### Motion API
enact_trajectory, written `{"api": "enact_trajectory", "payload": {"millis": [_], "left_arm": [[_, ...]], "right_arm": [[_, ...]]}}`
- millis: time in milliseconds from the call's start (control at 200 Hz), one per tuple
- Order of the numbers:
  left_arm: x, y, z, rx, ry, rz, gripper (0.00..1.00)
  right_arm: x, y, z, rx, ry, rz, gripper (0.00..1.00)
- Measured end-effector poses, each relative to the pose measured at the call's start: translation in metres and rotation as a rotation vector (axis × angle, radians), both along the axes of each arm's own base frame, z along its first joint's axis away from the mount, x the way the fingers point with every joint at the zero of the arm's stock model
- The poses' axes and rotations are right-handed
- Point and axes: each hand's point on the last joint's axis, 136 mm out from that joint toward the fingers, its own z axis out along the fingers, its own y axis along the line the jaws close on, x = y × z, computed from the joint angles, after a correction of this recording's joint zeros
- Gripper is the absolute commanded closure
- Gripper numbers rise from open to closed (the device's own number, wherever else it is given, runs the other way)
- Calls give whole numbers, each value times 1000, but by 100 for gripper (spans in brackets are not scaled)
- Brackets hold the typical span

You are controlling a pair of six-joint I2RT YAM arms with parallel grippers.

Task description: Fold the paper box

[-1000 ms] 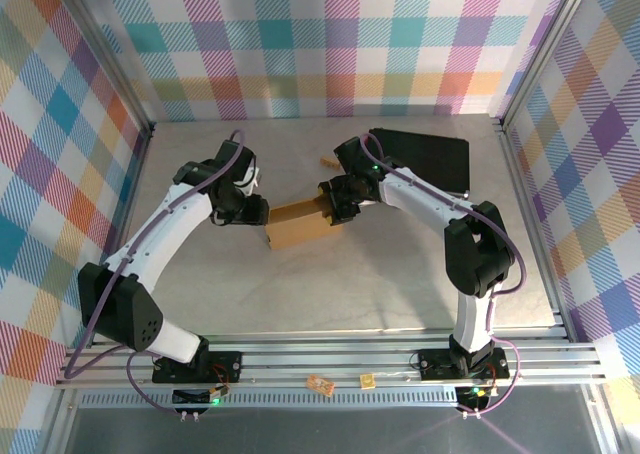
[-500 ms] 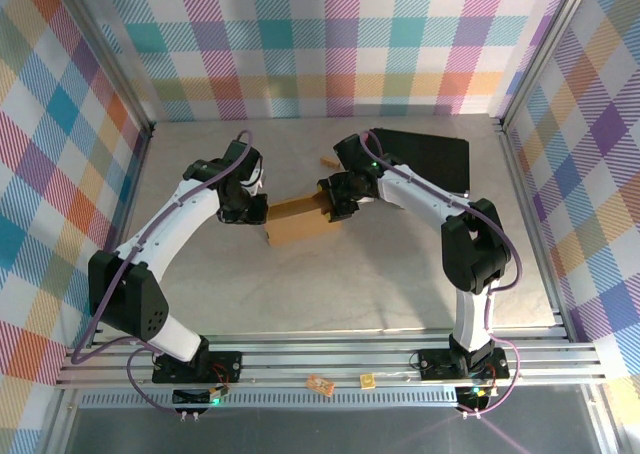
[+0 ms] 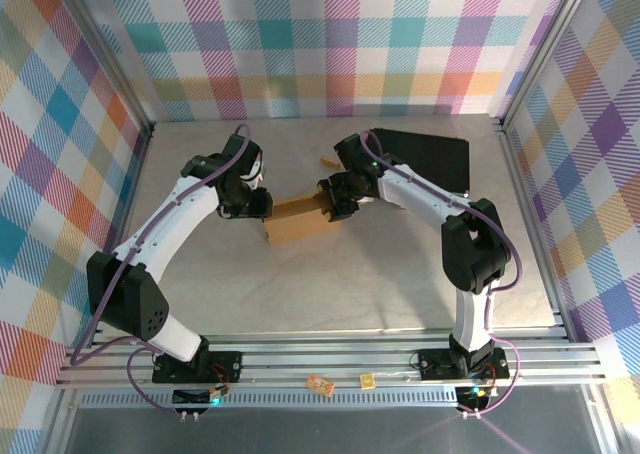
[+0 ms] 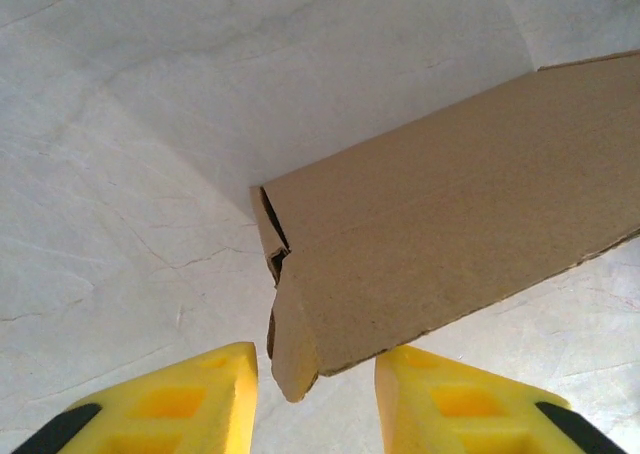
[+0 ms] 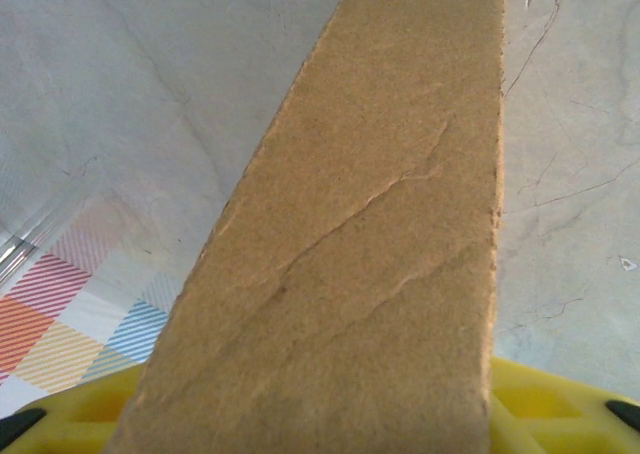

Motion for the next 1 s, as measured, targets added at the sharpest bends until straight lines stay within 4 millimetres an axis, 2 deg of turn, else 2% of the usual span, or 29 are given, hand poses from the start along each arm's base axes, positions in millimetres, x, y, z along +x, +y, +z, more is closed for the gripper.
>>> {"api": "enact_trajectory", "payload": {"millis": [175,335,485,700,1000], "left_arm": [[0,1,0,8,-3,-4,76],[0,2,0,12,-4,-9,88],[0,1,-1,12,-3,-11,89],[2,1,0,8,-1,0,100],[3,-7,2,-38,73,82,100]], "right_arm": [[0,0,0,0,1,0,46],[0,0,1,-1,2,1,46],[0,0,1,-2,3,1,46],[0,0,1,-2,4,0,47],[0,-1,0,-3,3,0,47]]}}
